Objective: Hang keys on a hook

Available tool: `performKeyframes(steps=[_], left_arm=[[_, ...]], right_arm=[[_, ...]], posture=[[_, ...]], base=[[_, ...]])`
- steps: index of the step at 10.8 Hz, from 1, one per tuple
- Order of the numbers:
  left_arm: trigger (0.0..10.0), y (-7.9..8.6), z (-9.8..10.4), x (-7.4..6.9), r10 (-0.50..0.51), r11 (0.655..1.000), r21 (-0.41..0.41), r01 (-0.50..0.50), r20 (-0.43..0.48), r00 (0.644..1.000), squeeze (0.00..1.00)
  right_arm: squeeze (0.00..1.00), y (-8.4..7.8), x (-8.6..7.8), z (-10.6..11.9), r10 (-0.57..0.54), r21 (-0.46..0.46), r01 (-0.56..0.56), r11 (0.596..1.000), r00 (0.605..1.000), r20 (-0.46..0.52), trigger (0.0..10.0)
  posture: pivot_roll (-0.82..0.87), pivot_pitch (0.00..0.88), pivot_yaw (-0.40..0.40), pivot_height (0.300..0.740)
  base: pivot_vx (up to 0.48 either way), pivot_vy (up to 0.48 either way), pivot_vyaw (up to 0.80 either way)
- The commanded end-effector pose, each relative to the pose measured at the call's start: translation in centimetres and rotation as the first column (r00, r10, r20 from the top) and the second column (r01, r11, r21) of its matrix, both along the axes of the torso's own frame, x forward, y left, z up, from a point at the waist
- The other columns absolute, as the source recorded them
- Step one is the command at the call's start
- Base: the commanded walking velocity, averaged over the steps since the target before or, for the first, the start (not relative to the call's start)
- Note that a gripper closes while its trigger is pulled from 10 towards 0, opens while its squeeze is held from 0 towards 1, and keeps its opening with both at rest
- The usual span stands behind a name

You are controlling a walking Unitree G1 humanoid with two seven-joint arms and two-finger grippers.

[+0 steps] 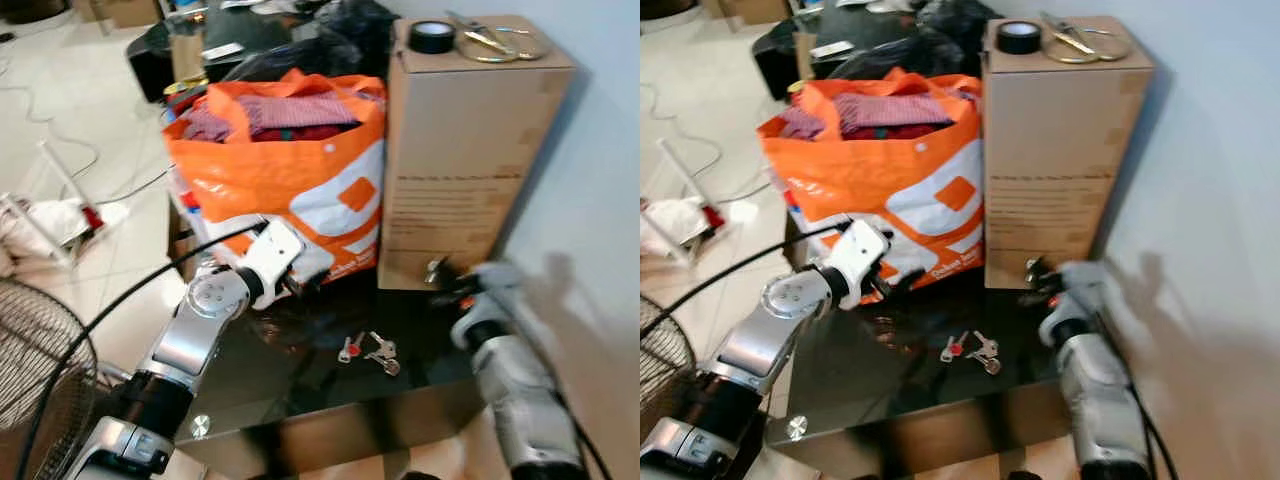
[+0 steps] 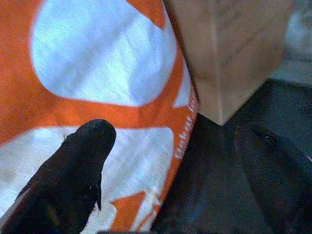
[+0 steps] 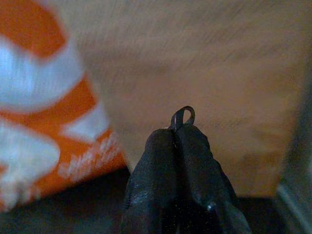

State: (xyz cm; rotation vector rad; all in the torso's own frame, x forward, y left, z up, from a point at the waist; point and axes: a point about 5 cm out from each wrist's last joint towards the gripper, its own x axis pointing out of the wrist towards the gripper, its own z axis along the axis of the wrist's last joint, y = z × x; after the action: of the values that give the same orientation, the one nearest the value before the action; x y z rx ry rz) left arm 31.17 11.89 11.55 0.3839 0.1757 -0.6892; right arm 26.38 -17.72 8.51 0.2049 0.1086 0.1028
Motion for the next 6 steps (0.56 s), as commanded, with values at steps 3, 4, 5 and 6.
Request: performKeyframes(steps=[3, 4, 5, 6], left_arm=[[10.0, 1.0, 0.2, -0.2, 0.132, 0.990, -0.055, -0.131, 0.017, 0.991, 0.00], [10.0, 0.9, 0.2, -0.4, 0.154, 0.986, -0.064, -0.153, 0.019, 0.988, 0.01], [10.0, 0.9, 0.3, -0.6, 0.164, 0.984, -0.071, -0.162, 0.017, 0.986, 0.01], [10.0, 1.0, 0.1, -0.8, 0.179, 0.982, -0.070, -0.177, 0.016, 0.984, 0.01]], right_arm=[[0.00, 0.3, -1.2, 2.1, -0.086, 0.018, 0.085, 0.996, 0.991, 0.102, 0.0], [0.00, 0.6, -1.2, 2.3, -0.094, 0.045, 0.090, 0.995, 0.990, 0.101, 0.0], [0.00, 0.7, -1.1, 2.4, -0.101, 0.051, 0.096, 0.994, 0.991, 0.084, 0.0], [0.00, 0.6, -1.0, 2.3, -0.116, 0.070, 0.112, 0.991, 0.992, 0.058, 0.0]], posture=[[-0.20, 0.000, 0.113, 0.740], [-0.18, 0.000, 0.094, 0.740], [-0.17, 0.000, 0.085, 0.740], [-0.15, 0.000, 0.070, 0.740]], base=[[0.000, 0.000, 0.00], [0.000, 0.000, 0.00], [0.000, 0.000, 0.00], [0.000, 0.000, 0.00]])
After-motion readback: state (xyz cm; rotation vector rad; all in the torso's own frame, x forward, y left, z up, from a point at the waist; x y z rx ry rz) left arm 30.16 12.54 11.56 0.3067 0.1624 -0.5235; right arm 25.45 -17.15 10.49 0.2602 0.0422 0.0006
